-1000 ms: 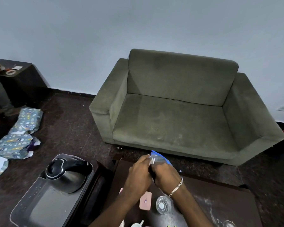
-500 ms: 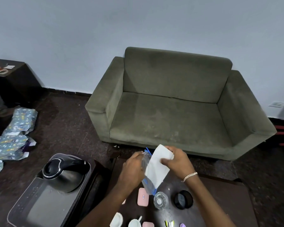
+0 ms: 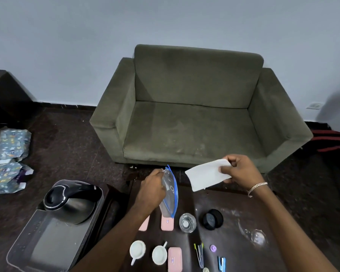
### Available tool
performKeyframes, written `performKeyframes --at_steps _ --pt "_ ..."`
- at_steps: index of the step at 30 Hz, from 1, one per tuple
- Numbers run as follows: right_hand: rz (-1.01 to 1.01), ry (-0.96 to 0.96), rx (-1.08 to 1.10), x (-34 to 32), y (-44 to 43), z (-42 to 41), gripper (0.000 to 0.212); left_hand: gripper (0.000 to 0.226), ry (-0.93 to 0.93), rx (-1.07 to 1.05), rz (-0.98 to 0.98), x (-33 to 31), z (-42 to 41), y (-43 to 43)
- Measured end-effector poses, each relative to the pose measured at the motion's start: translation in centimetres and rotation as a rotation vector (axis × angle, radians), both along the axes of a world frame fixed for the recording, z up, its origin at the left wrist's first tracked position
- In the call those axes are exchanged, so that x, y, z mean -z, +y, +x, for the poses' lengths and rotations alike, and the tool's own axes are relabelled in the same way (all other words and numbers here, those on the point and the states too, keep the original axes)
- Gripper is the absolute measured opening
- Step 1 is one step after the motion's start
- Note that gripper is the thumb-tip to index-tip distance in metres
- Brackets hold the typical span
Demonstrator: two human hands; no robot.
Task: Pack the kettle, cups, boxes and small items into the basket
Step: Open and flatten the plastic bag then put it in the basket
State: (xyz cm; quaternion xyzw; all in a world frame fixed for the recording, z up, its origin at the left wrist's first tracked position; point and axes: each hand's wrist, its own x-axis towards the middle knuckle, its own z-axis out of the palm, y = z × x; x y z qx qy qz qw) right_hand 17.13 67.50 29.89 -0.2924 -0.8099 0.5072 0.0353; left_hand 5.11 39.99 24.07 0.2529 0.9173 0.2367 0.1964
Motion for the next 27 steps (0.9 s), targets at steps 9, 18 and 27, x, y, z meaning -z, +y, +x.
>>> performKeyframes --at_steps 9,18,27 --pt "0.069 -0.180 0.206 8.8 1.3 6.4 0.024 0.058 -0.017 0.015 0.005 1.3 1.3 0.9" --pt "0.168 -0.393 0.274 16.2 0.1 9.4 0.025 0.058 -0.024 0.042 0.003 3.0 2.6 1.3" --pt "0.180 -0.547 0.244 22.1 -1.4 8.7 0.024 0.061 -0.016 0.040 0.037 5.5 4.2 1.1"
